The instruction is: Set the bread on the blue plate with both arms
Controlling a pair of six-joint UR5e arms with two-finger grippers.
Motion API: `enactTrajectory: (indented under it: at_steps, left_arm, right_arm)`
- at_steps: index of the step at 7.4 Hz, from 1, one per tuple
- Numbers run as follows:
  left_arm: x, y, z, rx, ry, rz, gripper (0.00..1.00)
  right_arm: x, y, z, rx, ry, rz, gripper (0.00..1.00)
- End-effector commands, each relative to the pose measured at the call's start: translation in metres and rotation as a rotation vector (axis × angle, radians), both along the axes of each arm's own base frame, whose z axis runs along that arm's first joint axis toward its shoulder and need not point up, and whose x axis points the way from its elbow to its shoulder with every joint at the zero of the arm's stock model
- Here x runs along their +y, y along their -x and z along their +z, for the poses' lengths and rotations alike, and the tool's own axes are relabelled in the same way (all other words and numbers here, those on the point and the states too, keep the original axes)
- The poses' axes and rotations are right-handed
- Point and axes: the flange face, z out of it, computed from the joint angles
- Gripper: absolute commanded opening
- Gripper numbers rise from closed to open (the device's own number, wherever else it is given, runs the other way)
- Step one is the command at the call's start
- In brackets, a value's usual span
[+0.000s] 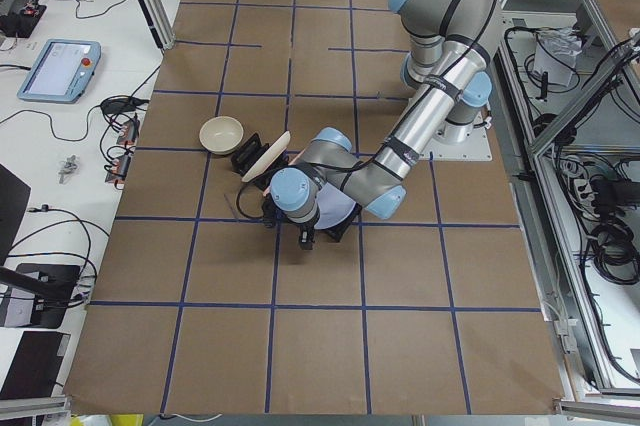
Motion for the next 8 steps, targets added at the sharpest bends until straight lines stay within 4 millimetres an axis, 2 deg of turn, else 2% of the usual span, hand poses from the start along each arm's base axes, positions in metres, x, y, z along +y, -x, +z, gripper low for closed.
enactTrajectory:
  at_steps: [1, 3, 5, 7, 8]
  left_arm:
    - [0.002, 0.0, -0.009, 0.019, -0.009, 0.002, 0.72]
    - [0.001, -0.002, -0.006, 0.015, -0.017, 0.009, 0.56]
    - [0.002, -0.004, -0.011, 0.026, -0.022, 0.013, 0.43]
    - [0.006, 0.001, -0.003, 0.04, -0.043, 0.013, 0.17]
    - [0.005, 0.0, 0.003, 0.03, -0.042, 0.013, 0.12]
  right_arm:
    - [0.0, 0.0, 0.001, 0.002, 0.0, 0.0, 1.0]
    - [0.0, 0.0, 0.0, -0.001, 0.001, 0.0, 1.0]
    - [0.0, 0.0, 0.0, 0.001, 0.0, 0.0, 1.0]
    - [0.0, 0.0, -0.001, 0.001, -0.001, 0.002, 1.0]
    - [0.0, 0.0, -0.001, 0.001, 0.0, 0.002, 1.0]
